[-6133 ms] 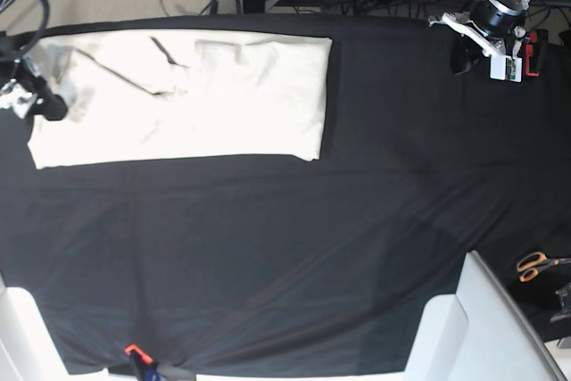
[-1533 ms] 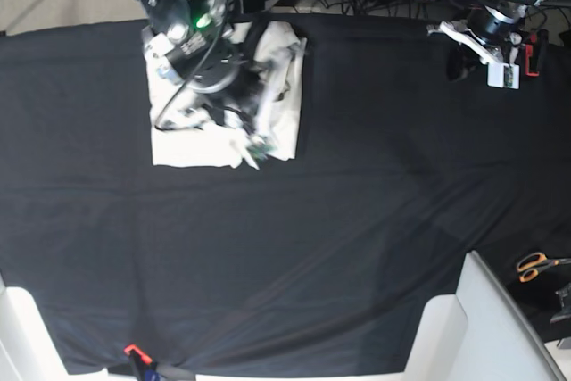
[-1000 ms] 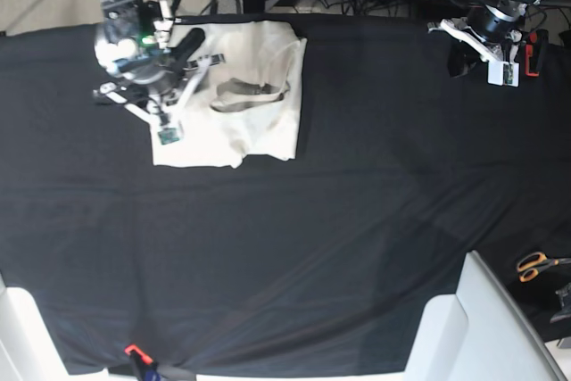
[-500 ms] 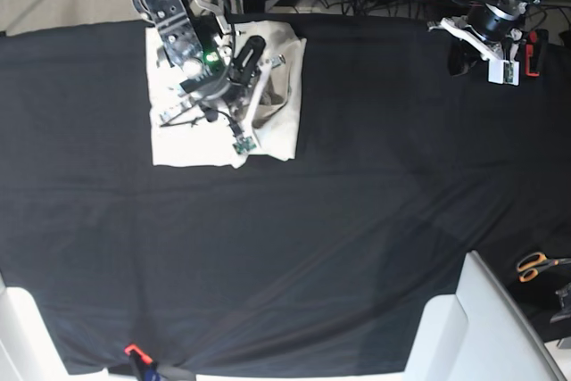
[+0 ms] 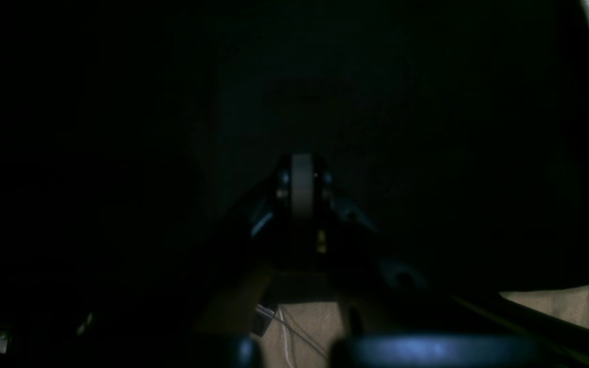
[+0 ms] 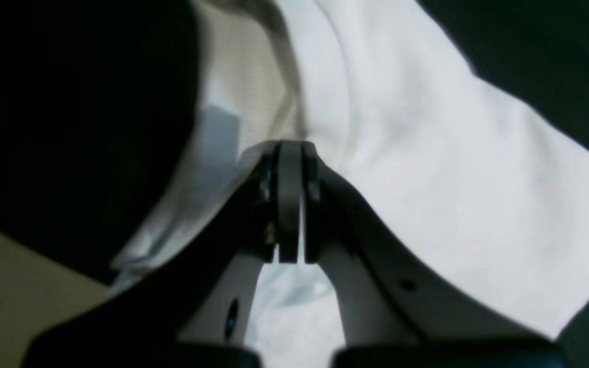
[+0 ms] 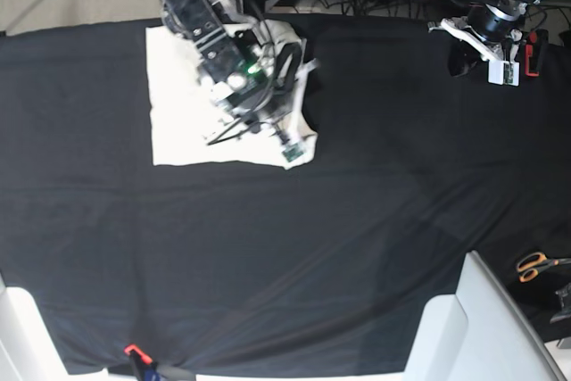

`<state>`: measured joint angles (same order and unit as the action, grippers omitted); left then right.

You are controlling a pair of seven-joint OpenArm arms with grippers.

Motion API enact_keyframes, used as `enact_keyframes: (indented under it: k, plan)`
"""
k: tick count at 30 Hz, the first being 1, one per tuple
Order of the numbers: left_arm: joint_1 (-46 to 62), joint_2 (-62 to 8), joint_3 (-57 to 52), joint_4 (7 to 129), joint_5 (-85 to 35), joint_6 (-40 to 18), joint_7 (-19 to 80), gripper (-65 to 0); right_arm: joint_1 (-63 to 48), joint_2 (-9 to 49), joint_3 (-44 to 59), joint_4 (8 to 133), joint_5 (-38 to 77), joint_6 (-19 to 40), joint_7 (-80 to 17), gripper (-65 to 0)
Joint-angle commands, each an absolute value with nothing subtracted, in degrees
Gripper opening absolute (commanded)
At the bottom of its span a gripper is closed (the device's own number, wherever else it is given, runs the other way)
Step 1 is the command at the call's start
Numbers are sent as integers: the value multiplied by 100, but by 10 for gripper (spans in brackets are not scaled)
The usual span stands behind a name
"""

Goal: Fold the T-shirt properly
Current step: 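Press and smooth the folded bundle with the right gripper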

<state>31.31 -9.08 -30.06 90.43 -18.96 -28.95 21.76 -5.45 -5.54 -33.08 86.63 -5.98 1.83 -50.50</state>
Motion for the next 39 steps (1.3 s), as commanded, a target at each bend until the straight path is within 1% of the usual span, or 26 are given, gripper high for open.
enact_keyframes:
  k: [1,6,8,12,18,24,25,29,31,33,36,37,39]
  plan:
    - [3143,-980,-3037,9112,-1974,-2923,2053,-650,-664,-602,-3327,8857,-576,163,-5156,-644]
    - [3143,-980,-3029,9112,-1974,-2923,2053,-650,-1358,-418,-3336,9956,-585,163,-5473,-644]
    - [3143,-980,-3029,9112,-1974,-2923,2053,-650,-1560,-365,-3345,10211,-585,163,-5560,-644]
    - [3134,-980,-3029,9112,-1974,-2923,2053,-650,-1666,-330,-3327,10035,-585,163,-5490,-644]
    - [3020,-980,-3029,9112,-1974,-2923,2088,-650,-1789,-374,-3354,9385,-576,163,-4998,-644]
    - [3002,-980,-3020,9112,-1965,-2923,2088,-650,-1842,-400,-3345,9385,-567,215,-4884,-644]
    - [2941,-980,-2941,9112,-1965,-2923,2088,-650,-1833,-400,-3363,9376,-567,224,-4884,-644]
    - [2826,-963,-2360,9138,-1516,-2923,2097,-650,-1789,-418,-3371,9499,-576,655,-4892,-648]
    - [2774,-945,-2000,9165,-1367,-2914,2097,-650,-1789,-391,-3345,9886,-593,646,-4945,-648]
    - [2765,-936,-1692,9209,-1481,-2914,2105,-650,-1807,-295,-3266,10387,-602,541,-5156,-647]
    - [2791,-945,-1367,9367,-2026,-2914,2105,-650,-1780,-101,-2976,10888,-602,101,-5552,-647]
    - [2800,-971,-1297,9385,-2290,-2914,2105,-620,-1745,-75,-2800,10967,-602,13,-5578,-647]
    - [2791,-980,-1270,9367,-2747,-2923,2105,-469,-1727,57,-2466,10993,-593,-4,-5569,-647]
